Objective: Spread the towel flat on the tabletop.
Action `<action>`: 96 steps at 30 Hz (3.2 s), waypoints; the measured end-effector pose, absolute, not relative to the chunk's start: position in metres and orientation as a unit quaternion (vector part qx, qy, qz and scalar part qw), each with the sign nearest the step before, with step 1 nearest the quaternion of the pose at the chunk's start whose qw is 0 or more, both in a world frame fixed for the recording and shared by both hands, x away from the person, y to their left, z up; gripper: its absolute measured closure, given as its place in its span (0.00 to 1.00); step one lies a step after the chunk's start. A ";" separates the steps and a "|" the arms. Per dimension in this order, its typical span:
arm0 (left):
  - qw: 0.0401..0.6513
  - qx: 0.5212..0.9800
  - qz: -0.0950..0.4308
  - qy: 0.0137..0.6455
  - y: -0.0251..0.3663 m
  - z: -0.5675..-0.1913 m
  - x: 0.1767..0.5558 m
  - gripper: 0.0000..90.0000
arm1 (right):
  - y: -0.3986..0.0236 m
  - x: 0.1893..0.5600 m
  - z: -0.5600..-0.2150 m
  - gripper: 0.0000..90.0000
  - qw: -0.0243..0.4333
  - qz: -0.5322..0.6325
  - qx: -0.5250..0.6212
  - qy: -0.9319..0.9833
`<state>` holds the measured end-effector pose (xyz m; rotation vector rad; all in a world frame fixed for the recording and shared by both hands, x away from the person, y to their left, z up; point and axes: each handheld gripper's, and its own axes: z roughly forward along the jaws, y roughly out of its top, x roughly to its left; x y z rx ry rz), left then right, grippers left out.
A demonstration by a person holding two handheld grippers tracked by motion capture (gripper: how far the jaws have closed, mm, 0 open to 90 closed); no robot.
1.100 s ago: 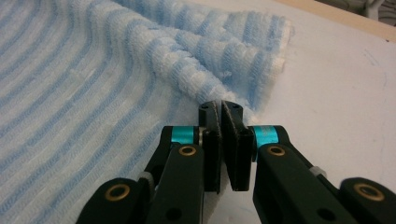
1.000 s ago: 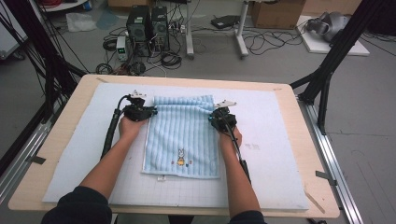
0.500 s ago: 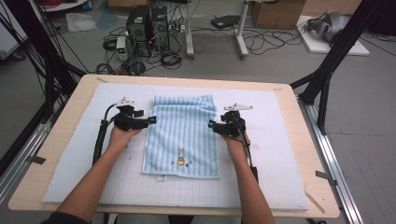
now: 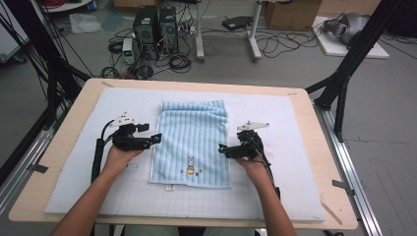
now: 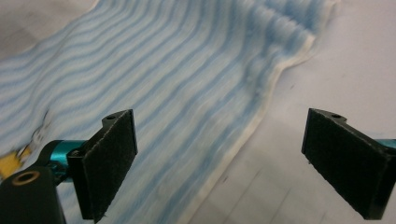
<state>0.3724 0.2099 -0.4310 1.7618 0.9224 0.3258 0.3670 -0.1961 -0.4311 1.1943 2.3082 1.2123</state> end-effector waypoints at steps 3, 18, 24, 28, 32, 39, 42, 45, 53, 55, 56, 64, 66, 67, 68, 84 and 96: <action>0.531 0.741 0.138 0.388 0.213 -0.435 0.363 0.25 | -0.198 0.358 -0.436 0.20 0.138 0.415 0.408 0.801; 0.489 0.776 0.095 0.388 0.212 -0.451 0.307 0.57 | -0.206 0.296 -0.447 0.61 0.129 0.416 0.433 0.789; 0.455 0.805 0.097 0.368 0.200 -0.452 0.294 0.66 | -0.197 0.283 -0.449 0.67 0.121 0.401 0.409 0.811; 0.421 0.821 0.142 0.358 0.192 -0.451 0.288 0.75 | -0.197 0.280 -0.449 0.80 0.136 0.391 0.414 0.810; 0.422 0.830 0.137 0.339 0.189 -0.451 0.283 0.96 | -0.198 0.279 -0.448 0.96 0.135 0.386 0.410 0.815; 0.439 0.828 0.096 0.335 0.203 -0.451 0.265 0.97 | -0.200 0.270 -0.447 0.98 0.115 0.387 0.392 0.827; 0.443 0.828 0.089 0.332 0.207 -0.451 0.259 0.97 | -0.200 0.265 -0.446 0.98 0.107 0.387 0.388 0.830; 0.458 0.822 0.073 0.329 0.211 -0.449 0.251 0.97 | -0.200 0.256 -0.442 0.98 0.100 0.389 0.383 0.832; 0.469 0.829 0.047 0.301 0.214 -0.447 0.221 0.97 | -0.211 0.219 -0.436 0.98 0.088 0.391 0.376 0.836; 0.462 0.836 0.051 0.291 0.212 -0.446 0.212 0.97 | -0.213 0.209 -0.436 0.98 0.086 0.390 0.373 0.838; 0.461 0.838 0.049 0.287 0.212 -0.446 0.209 0.97 | -0.214 0.204 -0.435 0.98 0.083 0.388 0.372 0.839; 0.478 0.842 0.016 0.251 0.223 -0.445 0.185 0.95 | -0.217 0.177 -0.432 0.96 0.068 0.382 0.371 0.844; 0.482 0.829 0.021 0.283 0.225 -0.444 0.191 0.72 | -0.217 0.179 -0.432 0.84 0.081 0.375 0.379 0.842; 0.484 0.822 0.030 0.301 0.226 -0.444 0.195 0.61 | -0.218 0.182 -0.432 0.81 0.084 0.377 0.384 0.839; 0.491 0.811 0.044 0.315 0.227 -0.442 0.200 0.55 | -0.217 0.185 -0.431 0.80 0.090 0.378 0.388 0.836; 0.525 0.739 0.102 0.409 0.222 -0.428 0.292 0.55 | -0.182 0.257 -0.444 0.86 0.112 0.375 0.362 0.846; 0.514 0.751 0.090 0.405 0.217 -0.433 0.311 0.54 | -0.204 0.243 -0.435 0.74 0.044 0.388 0.318 0.864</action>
